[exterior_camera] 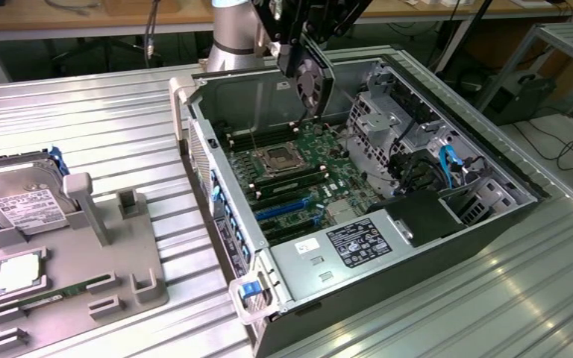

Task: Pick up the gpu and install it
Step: 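Pick up the gpu and move the gpu toward the slot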

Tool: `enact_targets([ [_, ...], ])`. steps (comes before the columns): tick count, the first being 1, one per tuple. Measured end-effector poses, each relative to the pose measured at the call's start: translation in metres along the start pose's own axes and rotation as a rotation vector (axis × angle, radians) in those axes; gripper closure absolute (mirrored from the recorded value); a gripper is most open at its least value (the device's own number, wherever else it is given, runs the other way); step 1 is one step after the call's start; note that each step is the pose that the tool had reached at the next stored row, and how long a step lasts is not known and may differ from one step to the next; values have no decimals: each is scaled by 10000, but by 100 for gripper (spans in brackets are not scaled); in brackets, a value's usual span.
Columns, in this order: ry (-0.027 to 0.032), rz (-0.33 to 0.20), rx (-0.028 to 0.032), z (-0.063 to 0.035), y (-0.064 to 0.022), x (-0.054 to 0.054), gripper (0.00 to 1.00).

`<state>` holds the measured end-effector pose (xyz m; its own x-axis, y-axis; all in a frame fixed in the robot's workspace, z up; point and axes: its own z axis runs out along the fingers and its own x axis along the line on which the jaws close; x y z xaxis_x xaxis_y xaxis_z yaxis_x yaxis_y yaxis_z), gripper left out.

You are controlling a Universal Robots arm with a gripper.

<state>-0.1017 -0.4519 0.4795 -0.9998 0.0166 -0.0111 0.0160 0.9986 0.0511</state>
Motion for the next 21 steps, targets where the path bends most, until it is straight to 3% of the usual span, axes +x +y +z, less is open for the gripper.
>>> enact_targets([
  [7, 0, 0, 1, 3, 3, -175, 72],
  [21, 0, -2, 0, 15, 11, -703, 72],
])
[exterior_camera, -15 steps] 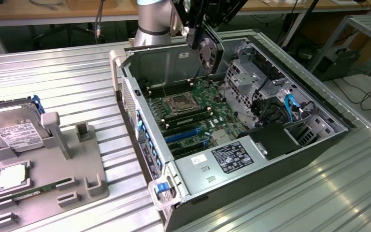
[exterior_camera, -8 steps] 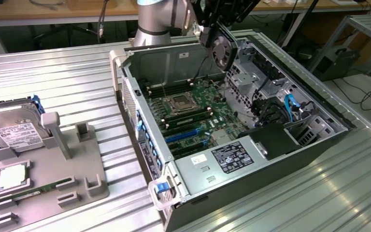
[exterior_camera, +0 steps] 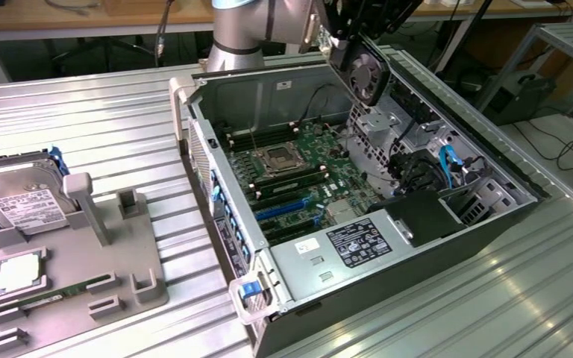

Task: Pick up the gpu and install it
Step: 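Pick up the gpu and move the gpu toward the slot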

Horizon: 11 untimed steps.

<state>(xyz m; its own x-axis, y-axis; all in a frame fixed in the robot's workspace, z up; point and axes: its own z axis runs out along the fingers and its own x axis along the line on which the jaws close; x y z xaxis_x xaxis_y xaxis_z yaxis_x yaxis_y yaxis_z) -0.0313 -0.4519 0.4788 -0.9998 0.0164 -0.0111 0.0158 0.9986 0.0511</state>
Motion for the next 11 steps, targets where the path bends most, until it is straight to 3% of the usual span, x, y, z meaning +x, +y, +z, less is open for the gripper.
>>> enact_targets([
  [4, 0, 0, 0, 3, 2, -155, 72],
  [11, -1, 1, 0, 3, 3, -160, 72],
])
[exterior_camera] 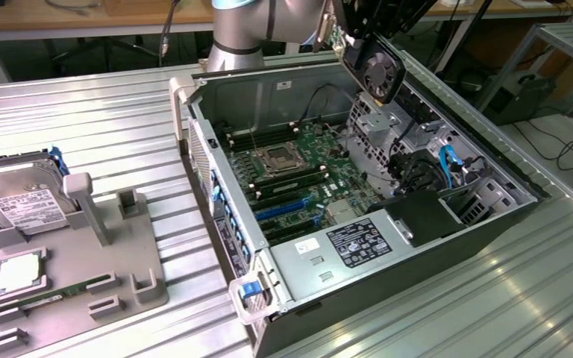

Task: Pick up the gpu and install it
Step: 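Pick up the gpu and move the gpu toward the slot, then insert the gpu into the slot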

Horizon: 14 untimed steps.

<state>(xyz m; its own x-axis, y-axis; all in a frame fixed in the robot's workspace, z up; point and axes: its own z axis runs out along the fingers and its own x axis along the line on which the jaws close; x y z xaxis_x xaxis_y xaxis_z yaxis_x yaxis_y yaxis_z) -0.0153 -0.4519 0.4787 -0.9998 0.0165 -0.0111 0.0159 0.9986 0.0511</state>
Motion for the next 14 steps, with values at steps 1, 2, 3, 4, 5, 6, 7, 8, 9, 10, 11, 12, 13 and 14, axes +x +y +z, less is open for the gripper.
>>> enact_targets([
  [1, 0, 0, 0, 0, 0, 0, 72],
  [2, 0, 0, 0, 0, 0, 0, 72],
  [3, 1, 0, -1, 0, 0, 0, 72],
  [4, 0, 0, 0, 0, 0, 0, 72],
  [5, 1, 0, 0, 0, 0, 0, 72],
  [6, 0, 0, 0, 0, 0, 0, 72],
  [7, 0, 0, 0, 0, 0, 0, 72],
  [8, 0, 0, 0, 0, 0, 0, 72],
  [9, 1, -21, -1, 0, 0, 0, 72],
  [10, 8, -164, -1, 0, 0, 0, 72],
  [11, 18, -350, -4, 0, 0, 0, 72],
  [12, 22, -434, -5, 0, 0, 0, 72],
  [13, 28, -534, -5, 0, 0, 0, 72],
  [14, 33, -645, -7, 0, 0, 0, 72],
])
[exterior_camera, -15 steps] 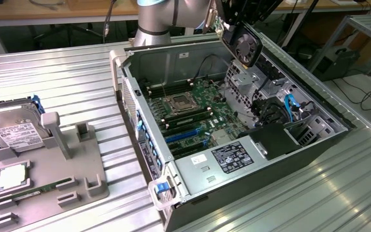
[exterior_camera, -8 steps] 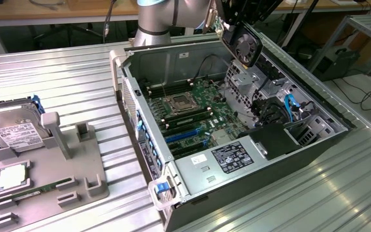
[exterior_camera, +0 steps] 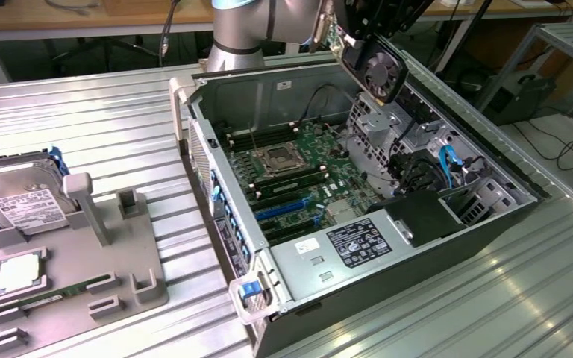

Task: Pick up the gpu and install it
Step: 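Insert the gpu into the slot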

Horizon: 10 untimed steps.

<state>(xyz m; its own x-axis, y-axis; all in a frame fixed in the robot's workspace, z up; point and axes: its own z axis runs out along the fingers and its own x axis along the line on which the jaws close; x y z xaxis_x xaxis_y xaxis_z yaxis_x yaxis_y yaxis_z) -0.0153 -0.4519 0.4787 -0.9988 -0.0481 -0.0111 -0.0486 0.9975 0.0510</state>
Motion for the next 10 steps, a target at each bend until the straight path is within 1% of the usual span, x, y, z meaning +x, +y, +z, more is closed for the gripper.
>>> enact_targets([
  [4, 26, -519, -6, 0, 0, 0, 72],
  [5, 44, -873, -10, 0, 0, 0, 72],
  [6, 55, -1080, -12, 0, 0, 0, 72],
  [8, 75, -1462, -17, 0, 0, 0, 72],
  [10, 87, -1702, -19, 0, -1, 0, 72],
])
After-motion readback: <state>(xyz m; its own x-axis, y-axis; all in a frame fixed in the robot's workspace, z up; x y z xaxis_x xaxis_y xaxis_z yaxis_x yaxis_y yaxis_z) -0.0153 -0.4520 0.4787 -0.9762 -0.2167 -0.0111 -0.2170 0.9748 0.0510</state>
